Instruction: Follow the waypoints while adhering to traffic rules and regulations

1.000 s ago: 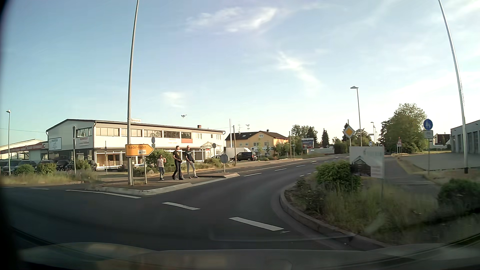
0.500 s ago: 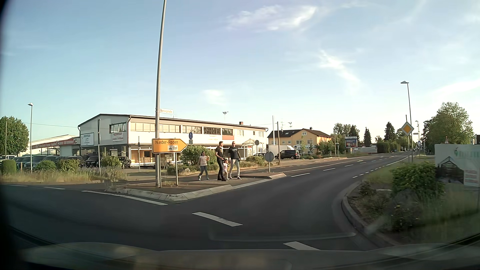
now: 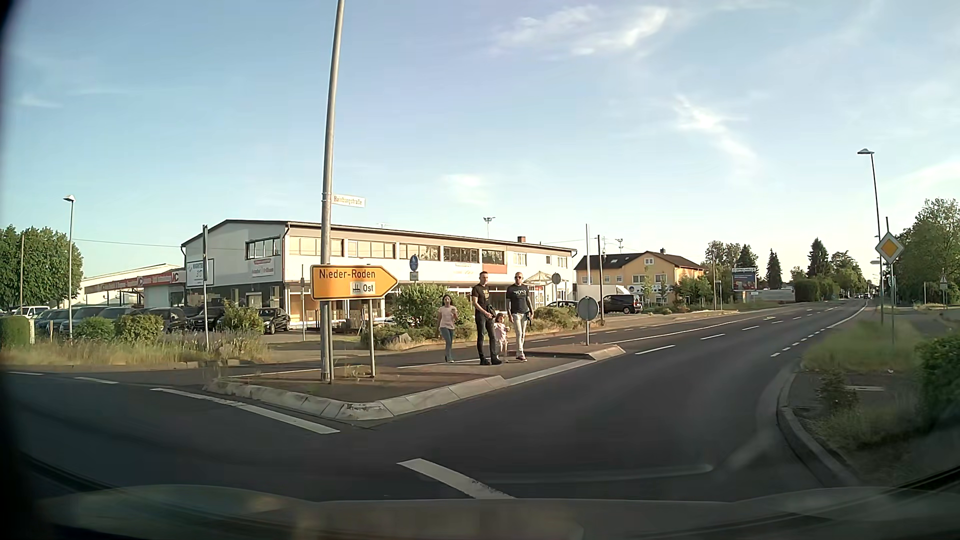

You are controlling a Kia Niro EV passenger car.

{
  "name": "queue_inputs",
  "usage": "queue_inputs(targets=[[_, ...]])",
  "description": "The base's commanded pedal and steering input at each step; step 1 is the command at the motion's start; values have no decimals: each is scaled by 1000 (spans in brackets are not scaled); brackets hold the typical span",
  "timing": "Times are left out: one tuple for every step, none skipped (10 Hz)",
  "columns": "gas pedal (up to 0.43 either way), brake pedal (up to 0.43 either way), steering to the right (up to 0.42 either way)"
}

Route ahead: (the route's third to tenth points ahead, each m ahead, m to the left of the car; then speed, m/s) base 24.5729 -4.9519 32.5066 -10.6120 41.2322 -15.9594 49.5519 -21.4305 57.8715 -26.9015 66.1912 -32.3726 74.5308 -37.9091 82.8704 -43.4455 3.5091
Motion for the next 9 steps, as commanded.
queue_inputs(targets=[[0,256,-31],[0,256,-12],[0,262,1],[0,262,14],[0,262,29],[0,262,47],[0,268,69],[0,268,92],[0,268,108]])
